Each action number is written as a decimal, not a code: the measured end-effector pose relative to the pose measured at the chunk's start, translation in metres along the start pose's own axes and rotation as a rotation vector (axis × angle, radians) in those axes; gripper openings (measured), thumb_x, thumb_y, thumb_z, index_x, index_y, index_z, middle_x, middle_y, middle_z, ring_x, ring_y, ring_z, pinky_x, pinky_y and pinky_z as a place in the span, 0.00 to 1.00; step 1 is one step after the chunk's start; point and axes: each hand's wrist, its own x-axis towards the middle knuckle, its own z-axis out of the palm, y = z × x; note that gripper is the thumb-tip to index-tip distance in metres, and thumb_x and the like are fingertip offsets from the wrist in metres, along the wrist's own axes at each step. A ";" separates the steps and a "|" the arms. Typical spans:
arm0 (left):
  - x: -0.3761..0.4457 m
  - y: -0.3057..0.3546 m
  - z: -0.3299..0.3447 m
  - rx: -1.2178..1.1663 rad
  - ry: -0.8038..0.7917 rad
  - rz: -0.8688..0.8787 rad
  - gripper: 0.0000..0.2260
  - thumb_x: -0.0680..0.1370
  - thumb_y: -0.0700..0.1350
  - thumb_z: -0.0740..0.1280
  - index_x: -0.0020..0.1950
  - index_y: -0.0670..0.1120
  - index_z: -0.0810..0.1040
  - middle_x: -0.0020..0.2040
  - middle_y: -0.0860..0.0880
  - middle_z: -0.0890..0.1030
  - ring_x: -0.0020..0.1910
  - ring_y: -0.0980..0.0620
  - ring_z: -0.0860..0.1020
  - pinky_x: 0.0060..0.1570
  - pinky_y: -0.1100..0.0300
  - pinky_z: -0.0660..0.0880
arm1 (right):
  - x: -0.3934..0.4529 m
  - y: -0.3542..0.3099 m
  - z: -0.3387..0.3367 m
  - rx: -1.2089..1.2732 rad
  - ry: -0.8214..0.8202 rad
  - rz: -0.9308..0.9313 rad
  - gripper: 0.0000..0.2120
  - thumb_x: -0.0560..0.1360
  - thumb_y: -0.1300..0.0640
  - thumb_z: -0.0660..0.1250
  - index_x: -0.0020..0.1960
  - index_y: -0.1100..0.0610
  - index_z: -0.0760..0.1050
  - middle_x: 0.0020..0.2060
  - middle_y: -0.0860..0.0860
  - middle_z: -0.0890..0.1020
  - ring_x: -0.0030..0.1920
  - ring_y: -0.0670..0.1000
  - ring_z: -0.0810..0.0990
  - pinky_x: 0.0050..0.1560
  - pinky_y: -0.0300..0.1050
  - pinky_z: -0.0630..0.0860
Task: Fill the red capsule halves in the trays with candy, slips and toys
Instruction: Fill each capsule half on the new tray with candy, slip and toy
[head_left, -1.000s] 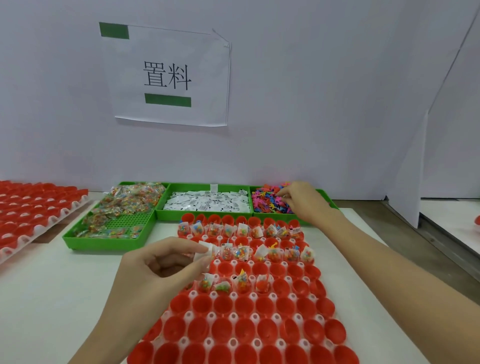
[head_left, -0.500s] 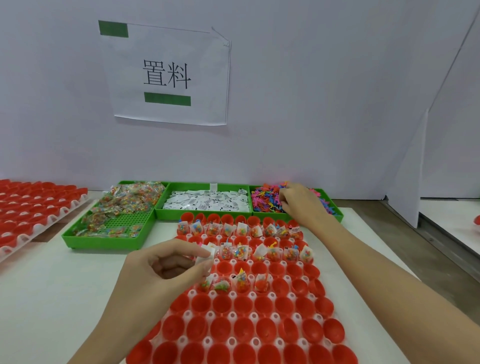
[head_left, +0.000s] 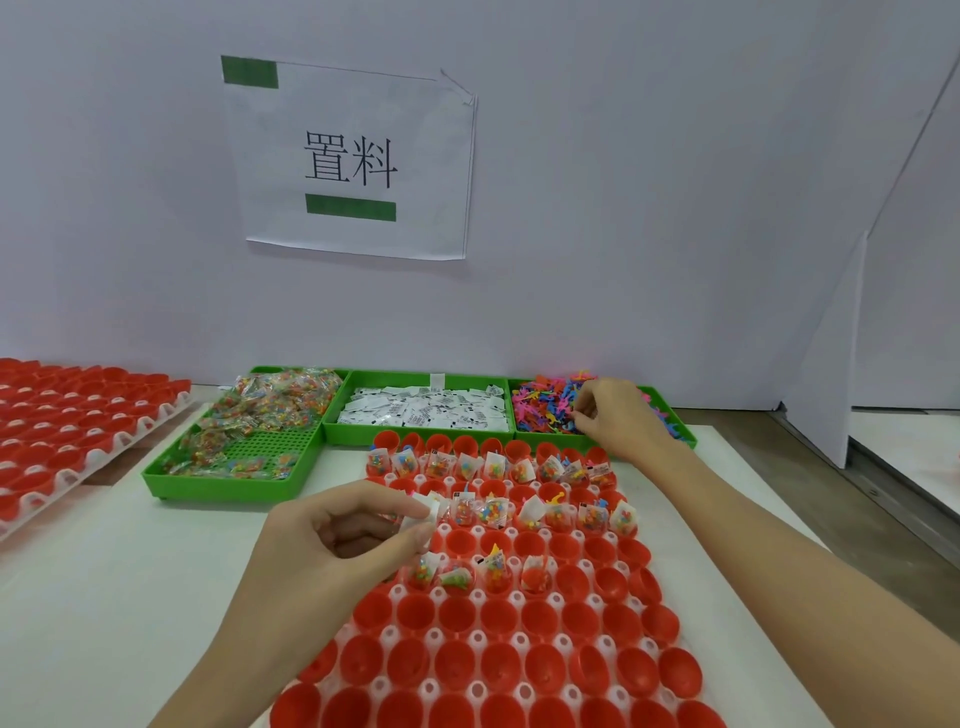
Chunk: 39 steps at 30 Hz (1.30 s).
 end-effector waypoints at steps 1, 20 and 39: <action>0.000 0.000 0.000 -0.003 0.004 -0.002 0.06 0.69 0.41 0.79 0.44 0.49 0.88 0.37 0.42 0.86 0.38 0.45 0.86 0.43 0.63 0.82 | -0.003 0.000 0.000 0.032 0.014 0.015 0.02 0.76 0.60 0.72 0.47 0.59 0.82 0.42 0.52 0.84 0.42 0.49 0.81 0.49 0.51 0.82; 0.000 -0.002 0.005 -0.037 0.022 -0.026 0.07 0.74 0.38 0.75 0.44 0.51 0.89 0.39 0.44 0.88 0.40 0.48 0.87 0.41 0.69 0.80 | -0.038 -0.007 -0.022 0.535 0.300 0.191 0.05 0.78 0.53 0.73 0.48 0.54 0.86 0.39 0.44 0.84 0.41 0.39 0.81 0.40 0.32 0.73; -0.001 -0.004 0.004 0.007 0.007 -0.015 0.07 0.74 0.38 0.75 0.43 0.50 0.89 0.38 0.43 0.87 0.39 0.48 0.87 0.43 0.65 0.81 | -0.018 -0.003 -0.001 0.144 0.181 0.118 0.03 0.78 0.63 0.70 0.46 0.61 0.76 0.39 0.54 0.81 0.41 0.51 0.80 0.43 0.48 0.79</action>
